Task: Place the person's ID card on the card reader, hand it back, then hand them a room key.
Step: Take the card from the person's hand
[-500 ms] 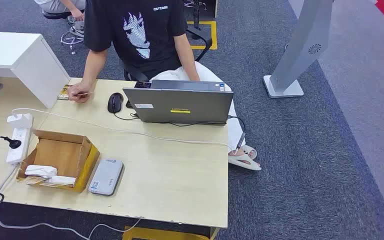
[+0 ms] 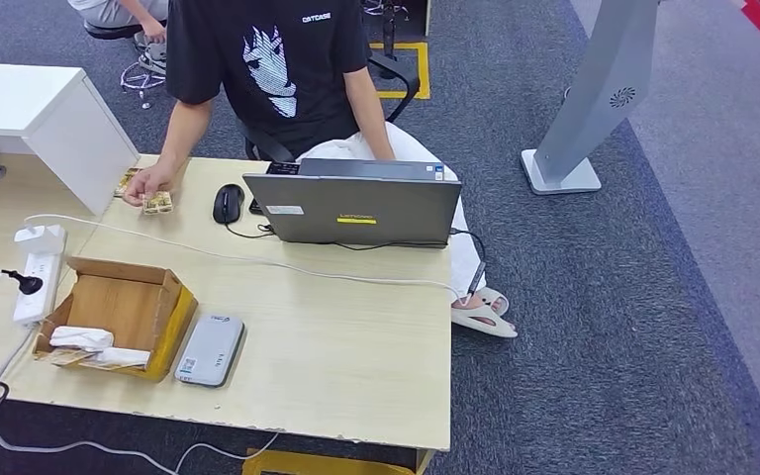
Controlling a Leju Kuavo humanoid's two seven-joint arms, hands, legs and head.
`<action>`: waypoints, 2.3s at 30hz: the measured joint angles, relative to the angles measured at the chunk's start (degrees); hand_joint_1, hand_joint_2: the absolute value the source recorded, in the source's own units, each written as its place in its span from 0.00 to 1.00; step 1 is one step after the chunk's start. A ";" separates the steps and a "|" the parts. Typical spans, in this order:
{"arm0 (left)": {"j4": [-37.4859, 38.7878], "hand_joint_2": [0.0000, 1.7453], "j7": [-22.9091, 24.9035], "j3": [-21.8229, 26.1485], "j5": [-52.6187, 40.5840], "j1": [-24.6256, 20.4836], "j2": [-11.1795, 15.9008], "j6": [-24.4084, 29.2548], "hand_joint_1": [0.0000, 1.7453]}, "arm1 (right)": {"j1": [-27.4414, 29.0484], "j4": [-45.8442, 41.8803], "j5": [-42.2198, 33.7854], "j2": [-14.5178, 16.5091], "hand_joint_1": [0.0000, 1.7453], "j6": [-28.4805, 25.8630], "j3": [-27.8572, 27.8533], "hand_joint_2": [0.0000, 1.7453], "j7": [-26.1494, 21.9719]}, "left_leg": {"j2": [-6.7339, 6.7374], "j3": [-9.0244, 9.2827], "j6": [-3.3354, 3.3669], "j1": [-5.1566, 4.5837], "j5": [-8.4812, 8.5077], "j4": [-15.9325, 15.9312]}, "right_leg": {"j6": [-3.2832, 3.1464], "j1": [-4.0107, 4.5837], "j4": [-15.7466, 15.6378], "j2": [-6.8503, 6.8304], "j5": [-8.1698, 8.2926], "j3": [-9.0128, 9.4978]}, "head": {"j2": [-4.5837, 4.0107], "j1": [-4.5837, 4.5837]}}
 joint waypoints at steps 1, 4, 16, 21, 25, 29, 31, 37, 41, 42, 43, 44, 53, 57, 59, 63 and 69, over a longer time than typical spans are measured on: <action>-0.38 1.00 -1.71 0.61 0.84 -0.58 -0.02 0.11 0.00 | 0.00 -0.01 0.04 0.00 0.00 0.13 0.00 1.00 0.00 | -0.01 0.00 0.01 0.00 0.01 0.00 | 0.00 0.00 0.00 -0.02 0.00 0.01 | 0.00 0.00; -1.40 1.00 -6.70 2.75 3.27 -2.38 -0.01 0.50 0.00 | 0.01 -0.08 0.32 0.00 0.00 0.47 0.01 1.00 -0.02 | -0.03 -0.01 0.03 0.00 0.02 0.00 | 0.00 0.00 0.00 -0.03 0.00 0.01 | 0.00 -0.01; -8.84 1.00 -23.59 7.76 14.48 -9.40 2.46 -0.50 0.00 | -0.03 -0.38 2.13 -0.22 0.00 1.93 0.81 1.00 0.07 | -0.01 0.02 0.03 -0.01 0.03 0.00 | 0.00 0.00 0.00 -0.01 0.01 -0.02 | 0.00 -0.01; -13.22 1.00 -30.96 7.75 18.64 -12.34 4.16 -4.93 0.00 | -0.14 -0.64 2.86 -0.22 0.00 3.04 2.41 1.00 0.54 | 0.01 0.04 0.03 -0.01 0.04 0.01 | -0.01 0.00 0.00 0.02 0.01 -0.04 | 0.00 0.01; -14.92 1.00 -36.77 7.36 20.18 -15.92 5.74 -9.62 0.00 | -0.29 -0.63 3.12 -0.35 0.00 3.51 3.99 1.00 0.61 | 0.01 0.05 0.02 -0.01 0.07 0.01 | -0.01 -0.01 0.00 0.04 0.02 -0.09 | 0.00 0.01; -15.52 1.00 -41.50 6.13 20.36 -19.08 7.22 -13.50 0.00 | -0.46 -0.60 3.42 -0.49 0.00 3.77 5.49 1.00 0.62 | 0.02 0.04 0.01 -0.01 0.09 0.01 | -0.01 0.00 0.02 0.06 0.03 -0.07 | 0.00 0.00; -15.76 1.00 -44.09 5.47 20.34 -20.57 7.93 -15.60 0.00 | -0.54 -0.55 3.79 -0.57 0.00 3.90 6.22 1.00 0.62 | 0.02 0.03 0.02 -0.01 0.10 0.01 | -0.02 0.00 0.02 0.06 0.03 -0.07 | 0.00 0.00; -16.39 1.00 -48.22 4.37 20.31 -22.77 9.09 -18.68 0.00 | -0.68 -0.42 4.09 -0.78 0.00 4.05 7.44 1.00 0.62 | 0.06 0.02 0.03 -0.01 0.10 0.01 | -0.02 -0.01 0.03 0.12 0.03 -0.10 | 0.00 0.01; -16.52 1.00 -48.38 4.00 20.30 -23.21 9.43 -19.25 0.00 | -0.70 -0.30 4.09 -0.79 0.00 4.06 7.60 1.00 0.62 | 0.05 0.01 0.03 -0.01 0.10 0.01 | -0.02 -0.01 0.02 0.11 0.03 -0.12 | 0.00 0.00; -16.52 1.00 -48.27 3.80 20.12 -23.46 9.43 -19.68 0.00 | -0.71 -0.27 4.09 -0.79 0.00 4.08 7.68 1.00 0.61 | 0.05 0.01 0.03 -0.01 0.10 0.01 | -0.02 -0.01 0.02 0.11 0.03 -0.14 | 0.00 0.01; -16.51 1.00 -48.06 3.48 19.70 -23.81 9.46 -20.23 0.00 | -0.73 -0.25 4.09 -0.80 0.00 4.13 7.82 1.00 0.56 | 0.05 0.01 0.03 -0.01 0.10 0.01 | -0.02 -0.01 0.02 0.11 0.03 -0.15 | 0.00 0.01; -16.47 1.00 -47.74 2.98 18.99 -24.26 9.51 -20.76 0.00 | -0.75 -0.22 4.09 -0.82 0.00 4.19 8.02 1.00 0.50 | 0.05 0.01 0.03 -0.01 0.10 0.01 | -0.02 -0.01 0.02 0.11 0.03 -0.18 | 0.00 0.01; -12.95 1.00 -42.81 -9.22 12.66 -30.60 10.55 -21.75 0.00 | -1.00 0.50 3.99 -1.13 0.00 4.76 9.20 1.00 0.54 | 0.03 0.00 0.03 -0.01 0.20 0.05 | 0.04 -0.01 0.02 0.08 0.18 -0.14 | 0.00 0.00; -8.53 1.00 -39.92 -16.13 6.65 -34.55 11.11 -21.31 0.00 | -1.34 2.82 4.07 -1.69 0.00 4.49 9.17 1.00 -0.06 | 0.00 -0.04 0.02 -0.01 0.25 0.07 | 0.04 -0.01 0.03 0.06 0.22 -0.13 | 0.00 0.00; -6.20 1.00 -38.49 -19.18 4.73 -36.30 11.45 -20.76 0.00 | -1.62 4.30 4.17 -1.93 0.00 3.86 9.17 1.00 -0.69 | 0.03 -0.04 0.02 -0.01 0.26 0.07 | 0.02 -0.01 0.03 0.09 0.24 -0.14 | 0.00 0.00; -1.94 1.00 -36.94 -23.89 -0.79 -37.86 12.58 -19.60 0.00 | -2.17 7.19 4.17 -2.25 0.00 2.73 9.17 1.00 -0.78 | 0.05 -0.03 0.02 -0.01 0.26 0.07 | 0.02 -0.01 0.03 0.12 0.24 -0.16 | 0.00 0.00; 4.89 1.00 -35.92 -29.36 -6.08 -38.05 14.65 -16.92 0.00 | -2.56 10.01 3.43 -2.43 0.00 2.36 9.04 1.00 -0.21 | 0.07 -0.05 0.01 -0.01 0.26 0.07 | 0.02 -0.01 0.04 0.15 0.24 -0.18 | 0.00 -0.01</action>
